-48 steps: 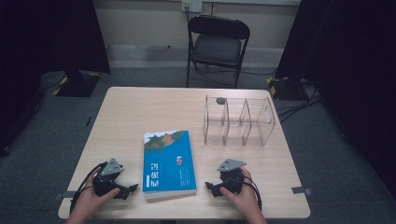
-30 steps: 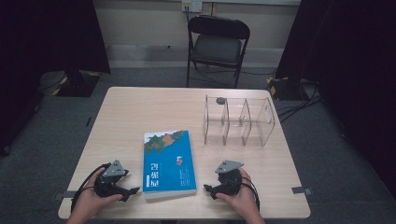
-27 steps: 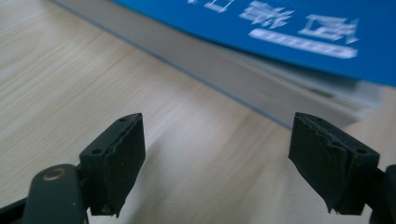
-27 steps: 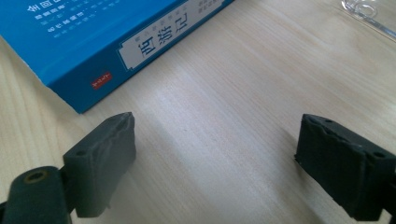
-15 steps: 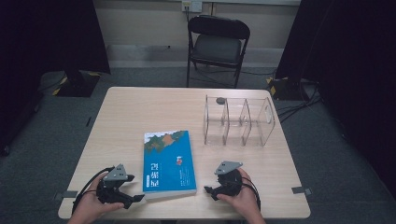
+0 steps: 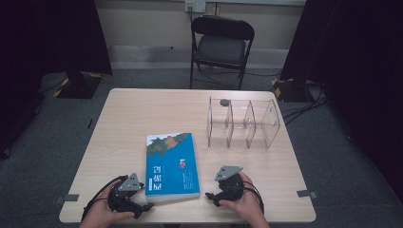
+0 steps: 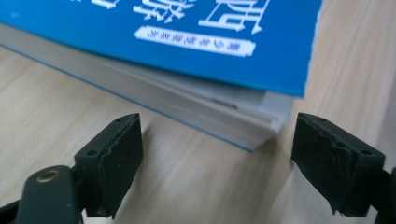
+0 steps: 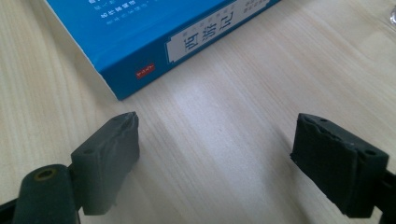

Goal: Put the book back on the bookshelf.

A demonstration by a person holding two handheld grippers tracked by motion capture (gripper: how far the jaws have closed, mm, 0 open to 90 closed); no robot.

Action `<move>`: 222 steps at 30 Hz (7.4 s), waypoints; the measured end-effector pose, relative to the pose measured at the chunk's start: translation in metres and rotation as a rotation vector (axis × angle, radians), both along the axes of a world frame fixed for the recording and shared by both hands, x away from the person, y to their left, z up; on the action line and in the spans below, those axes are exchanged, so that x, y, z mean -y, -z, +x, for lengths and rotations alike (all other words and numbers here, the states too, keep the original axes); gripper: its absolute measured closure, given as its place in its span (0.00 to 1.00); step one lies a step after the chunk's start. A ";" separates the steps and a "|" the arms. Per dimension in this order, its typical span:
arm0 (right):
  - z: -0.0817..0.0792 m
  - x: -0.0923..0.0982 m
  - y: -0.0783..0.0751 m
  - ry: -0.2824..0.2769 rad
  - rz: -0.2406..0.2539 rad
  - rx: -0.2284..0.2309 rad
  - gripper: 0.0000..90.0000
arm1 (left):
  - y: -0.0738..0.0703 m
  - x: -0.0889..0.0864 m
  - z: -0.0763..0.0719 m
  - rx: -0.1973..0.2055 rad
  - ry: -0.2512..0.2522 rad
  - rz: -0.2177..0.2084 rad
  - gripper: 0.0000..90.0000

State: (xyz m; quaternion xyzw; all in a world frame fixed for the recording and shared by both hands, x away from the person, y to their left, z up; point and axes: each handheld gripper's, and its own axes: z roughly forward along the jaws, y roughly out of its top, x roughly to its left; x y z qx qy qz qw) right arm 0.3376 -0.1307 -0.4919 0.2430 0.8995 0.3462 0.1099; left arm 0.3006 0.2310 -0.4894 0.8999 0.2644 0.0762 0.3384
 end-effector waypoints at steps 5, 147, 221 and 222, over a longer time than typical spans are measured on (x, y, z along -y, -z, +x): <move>-0.002 -0.003 -0.004 0.004 0.015 0.004 0.16 | 0.001 0.005 0.003 0.022 -0.017 -0.011 0.21; -0.004 -0.126 -0.046 -0.098 0.066 0.199 0.80 | -0.015 -0.016 0.008 -0.059 -0.046 -0.066 0.17; 0.034 -0.132 -0.108 -0.026 0.060 -0.007 0.82 | 0.003 0.010 0.009 0.025 -0.097 -0.040 0.20; 0.035 -0.132 -0.108 -0.027 0.062 -0.005 0.82 | 0.003 0.010 0.009 0.023 -0.105 -0.045 0.22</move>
